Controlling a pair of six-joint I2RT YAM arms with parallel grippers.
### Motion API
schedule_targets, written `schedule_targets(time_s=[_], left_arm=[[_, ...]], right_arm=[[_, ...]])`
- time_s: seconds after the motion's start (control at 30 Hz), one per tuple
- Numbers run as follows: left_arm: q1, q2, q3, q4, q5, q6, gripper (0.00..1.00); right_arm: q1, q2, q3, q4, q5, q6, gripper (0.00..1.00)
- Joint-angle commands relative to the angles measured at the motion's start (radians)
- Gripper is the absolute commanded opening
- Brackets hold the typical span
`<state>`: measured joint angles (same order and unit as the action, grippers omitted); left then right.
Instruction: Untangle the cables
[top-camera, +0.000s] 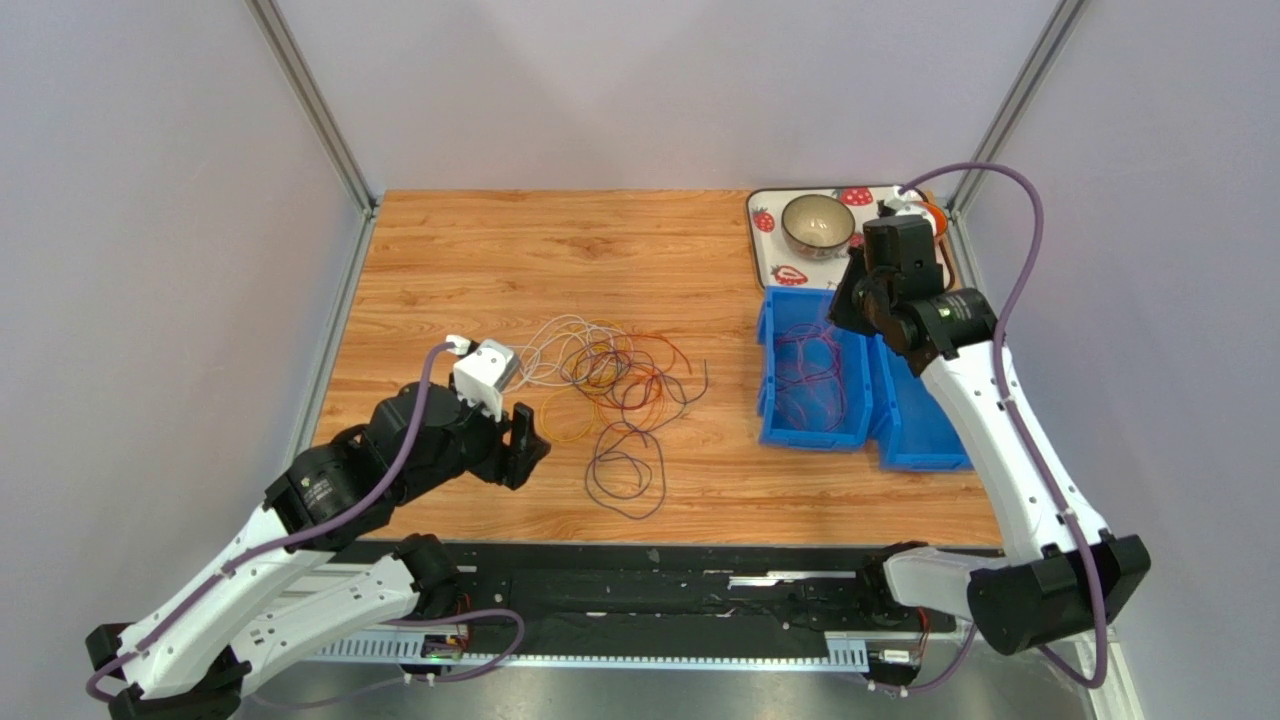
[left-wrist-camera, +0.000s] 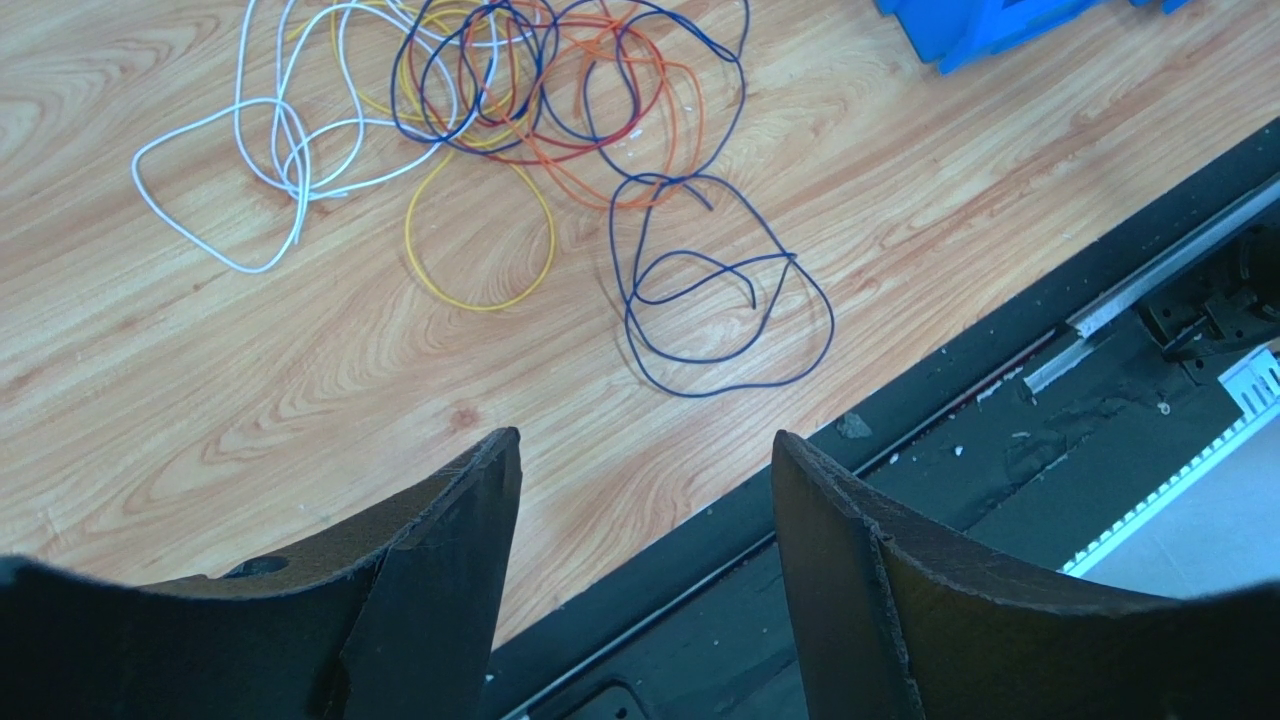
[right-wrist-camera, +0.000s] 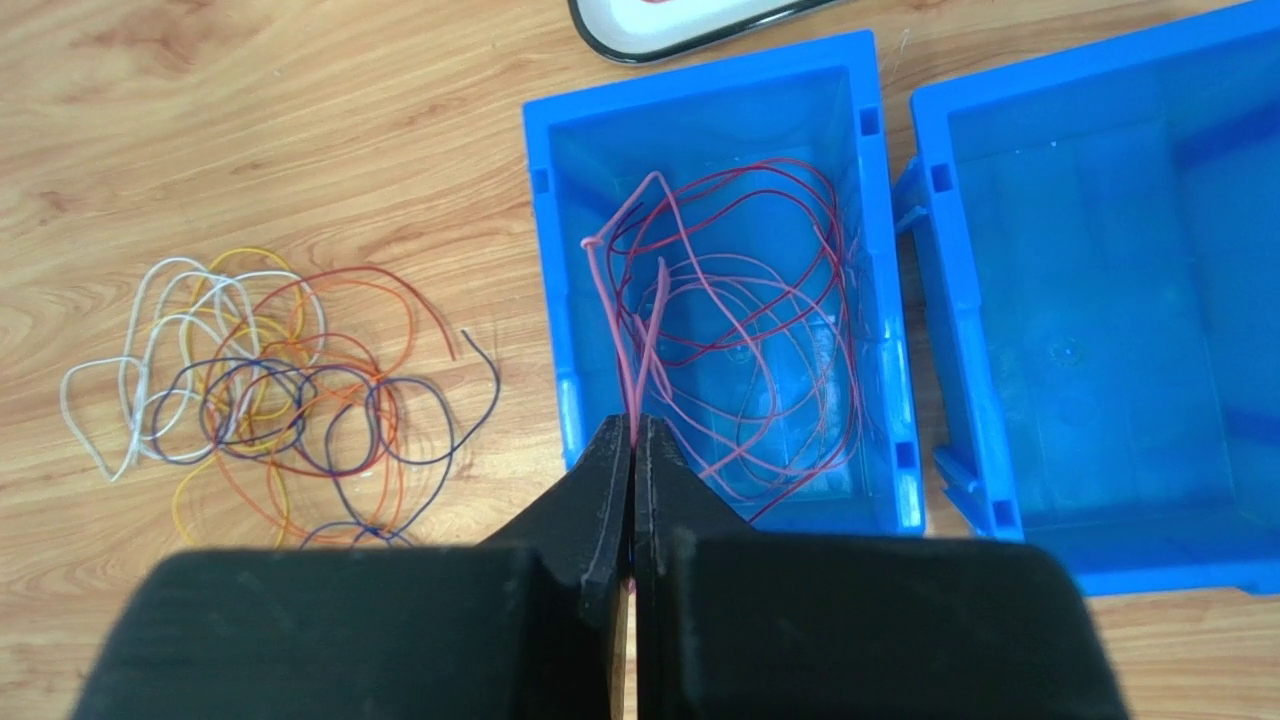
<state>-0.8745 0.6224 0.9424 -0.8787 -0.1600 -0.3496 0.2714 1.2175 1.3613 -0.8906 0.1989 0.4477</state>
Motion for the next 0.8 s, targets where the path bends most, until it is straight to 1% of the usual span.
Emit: schedule_targets(time_s=[0.0, 0.17, 0.3, 0.33, 0.37, 0.4, 0.43, 0.47, 0.5, 0.53, 0.63, 0.77], left_arm=[[0.005, 0.01, -0.007, 0.026, -0.012, -0.002, 0.7], [0.003, 0.02, -0.007, 0.026, -0.01, 0.0, 0.7], [0.003, 0.036, -0.005, 0.023, -0.016, -0.003, 0.7], [0.003, 0.037, -0.005, 0.021, -0.018, -0.003, 0.7], [0.003, 0.037, -0.007, 0.021, -0.019, -0.003, 0.7], [0.003, 0.039, -0.005, 0.021, -0.021, -0.005, 0.7], [0.003, 0.042, -0.005, 0.021, -0.022, -0.005, 0.69], [0.005, 0.045, -0.005, 0.021, -0.023, -0.005, 0.7], [0.003, 0.046, -0.005, 0.021, -0.024, -0.005, 0.7], [0.005, 0.049, -0.005, 0.02, -0.023, -0.005, 0.7], [0.003, 0.066, -0.002, 0.02, -0.026, -0.006, 0.69], [0.003, 0.102, 0.002, 0.015, -0.03, -0.009, 0.69]], right_arm=[[-0.017, 0.055, -0.036, 0.122, -0.033, 0.002, 0.0], [-0.027, 0.135, -0.064, 0.137, -0.023, 0.009, 0.0], [-0.031, 0.159, -0.056, 0.128, -0.02, -0.013, 0.0], [-0.031, 0.159, -0.05, 0.119, -0.01, -0.017, 0.08], [-0.032, 0.159, -0.042, 0.105, 0.0, -0.015, 0.19], [-0.031, 0.155, -0.03, 0.084, 0.017, -0.02, 0.43], [-0.032, 0.151, -0.025, 0.073, 0.025, -0.026, 0.51], [-0.032, 0.137, -0.021, 0.061, 0.036, -0.026, 0.56], [-0.032, 0.128, -0.016, 0.033, 0.059, -0.024, 0.66], [-0.031, 0.116, -0.01, 0.022, 0.066, -0.03, 0.69], [-0.031, 0.07, 0.002, -0.027, 0.105, -0.033, 0.7], [-0.032, -0.015, -0.017, -0.057, 0.071, -0.035, 0.69]])
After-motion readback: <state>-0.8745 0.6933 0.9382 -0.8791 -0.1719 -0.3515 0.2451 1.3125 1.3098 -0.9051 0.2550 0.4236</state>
